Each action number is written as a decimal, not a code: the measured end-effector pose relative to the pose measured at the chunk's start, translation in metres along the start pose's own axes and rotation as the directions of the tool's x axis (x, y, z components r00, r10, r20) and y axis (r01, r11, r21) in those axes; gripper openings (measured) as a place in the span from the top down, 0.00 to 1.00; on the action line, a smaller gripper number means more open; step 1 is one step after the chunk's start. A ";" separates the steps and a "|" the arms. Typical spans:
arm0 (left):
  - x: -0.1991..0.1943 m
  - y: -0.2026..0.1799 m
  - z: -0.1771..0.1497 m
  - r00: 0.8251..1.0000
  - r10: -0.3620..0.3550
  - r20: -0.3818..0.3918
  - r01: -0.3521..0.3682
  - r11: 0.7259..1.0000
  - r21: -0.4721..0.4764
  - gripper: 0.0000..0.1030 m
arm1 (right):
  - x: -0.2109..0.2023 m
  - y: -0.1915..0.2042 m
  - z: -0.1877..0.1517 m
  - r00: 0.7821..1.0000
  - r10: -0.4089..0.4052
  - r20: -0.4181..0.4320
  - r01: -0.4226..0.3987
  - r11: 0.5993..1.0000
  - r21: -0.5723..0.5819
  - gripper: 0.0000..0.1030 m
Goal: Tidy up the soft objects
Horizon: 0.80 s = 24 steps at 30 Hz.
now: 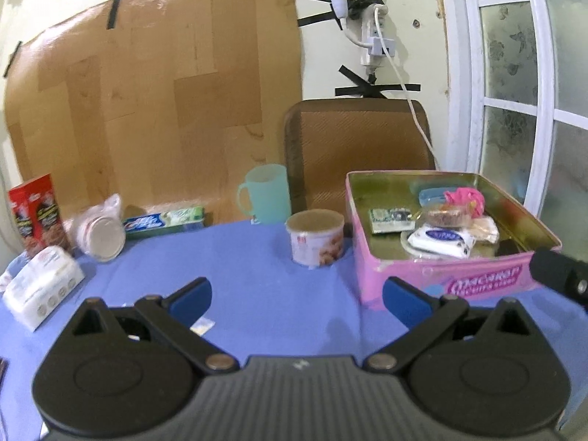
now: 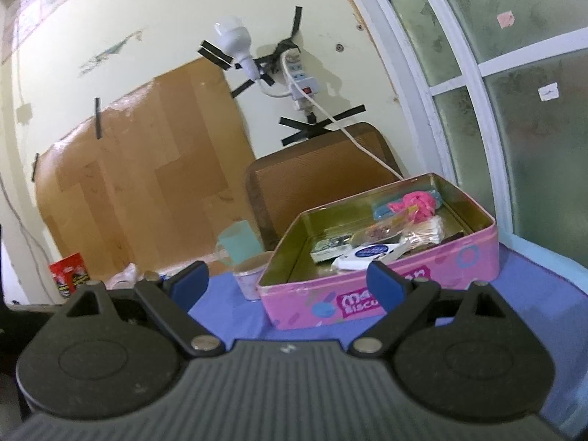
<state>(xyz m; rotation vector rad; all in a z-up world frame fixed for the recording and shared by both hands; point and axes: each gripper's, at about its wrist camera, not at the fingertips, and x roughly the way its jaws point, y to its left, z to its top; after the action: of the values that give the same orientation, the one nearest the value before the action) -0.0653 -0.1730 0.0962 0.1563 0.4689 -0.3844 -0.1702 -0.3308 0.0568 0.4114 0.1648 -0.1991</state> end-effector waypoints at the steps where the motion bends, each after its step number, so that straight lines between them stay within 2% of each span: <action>1: 0.006 0.002 0.004 1.000 -0.010 -0.001 0.010 1.000 -0.004 0.00 | 0.005 -0.002 0.001 1.000 -0.012 -0.005 0.012 1.000 -0.002 0.08; 5: 0.033 0.003 0.018 0.998 -0.066 0.000 0.066 0.998 -0.003 0.00 | 0.016 -0.007 0.004 0.998 -0.066 -0.017 0.066 0.998 0.001 0.08; 13: 0.079 0.002 0.040 0.993 -0.120 0.019 0.118 0.991 0.057 0.00 | 0.037 0.000 0.014 0.985 -0.175 -0.007 0.175 0.984 -0.026 0.08; 24: 0.121 0.030 0.054 0.987 -0.163 0.010 0.163 0.986 0.021 0.00 | 0.068 0.028 0.019 0.971 -0.237 -0.029 0.235 0.970 -0.066 0.08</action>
<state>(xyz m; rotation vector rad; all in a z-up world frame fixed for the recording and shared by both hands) 0.0681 -0.1973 0.0895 0.1359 0.4682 -0.5505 -0.0959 -0.3248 0.0711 0.3334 0.2559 -0.4202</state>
